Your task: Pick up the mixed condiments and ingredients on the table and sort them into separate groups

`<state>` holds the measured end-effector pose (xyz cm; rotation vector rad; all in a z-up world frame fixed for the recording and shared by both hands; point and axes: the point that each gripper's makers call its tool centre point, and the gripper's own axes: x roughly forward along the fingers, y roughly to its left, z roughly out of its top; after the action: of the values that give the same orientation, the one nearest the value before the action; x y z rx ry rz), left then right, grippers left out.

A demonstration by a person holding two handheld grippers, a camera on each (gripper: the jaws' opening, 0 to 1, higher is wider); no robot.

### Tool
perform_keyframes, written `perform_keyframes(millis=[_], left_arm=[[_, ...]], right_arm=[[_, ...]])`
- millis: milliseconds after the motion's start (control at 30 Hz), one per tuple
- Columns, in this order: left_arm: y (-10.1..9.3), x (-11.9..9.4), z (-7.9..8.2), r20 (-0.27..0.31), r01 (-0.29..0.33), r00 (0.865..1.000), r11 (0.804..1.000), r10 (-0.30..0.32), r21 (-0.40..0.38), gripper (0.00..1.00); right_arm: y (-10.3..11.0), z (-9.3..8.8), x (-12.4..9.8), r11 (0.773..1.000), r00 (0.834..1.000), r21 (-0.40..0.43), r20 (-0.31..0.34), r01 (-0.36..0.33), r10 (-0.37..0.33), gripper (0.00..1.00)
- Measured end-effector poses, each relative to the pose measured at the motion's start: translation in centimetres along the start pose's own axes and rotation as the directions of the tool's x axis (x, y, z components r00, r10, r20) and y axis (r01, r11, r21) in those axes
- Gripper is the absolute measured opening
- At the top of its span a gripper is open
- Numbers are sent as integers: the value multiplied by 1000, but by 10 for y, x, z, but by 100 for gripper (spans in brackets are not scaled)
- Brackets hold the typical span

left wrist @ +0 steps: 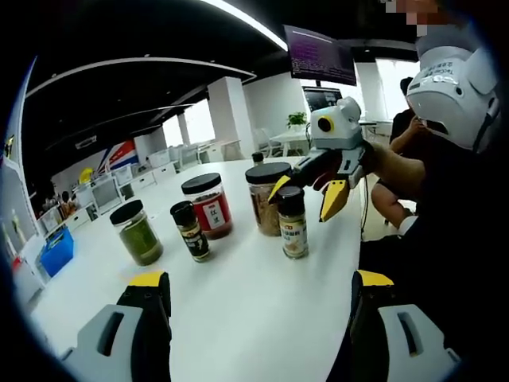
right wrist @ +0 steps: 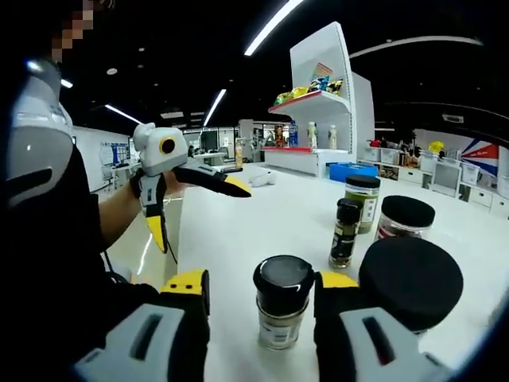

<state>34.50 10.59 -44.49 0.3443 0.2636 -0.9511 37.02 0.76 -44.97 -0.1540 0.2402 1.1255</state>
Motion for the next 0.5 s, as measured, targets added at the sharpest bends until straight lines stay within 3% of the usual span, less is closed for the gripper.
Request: perform_keyframes(millis=[500], left_arm=[[-3, -1, -2, -9, 20, 1000, 1000, -20, 12, 95]], right_arm=[[-15, -6, -1, 998, 998, -30, -12, 60, -61, 27]])
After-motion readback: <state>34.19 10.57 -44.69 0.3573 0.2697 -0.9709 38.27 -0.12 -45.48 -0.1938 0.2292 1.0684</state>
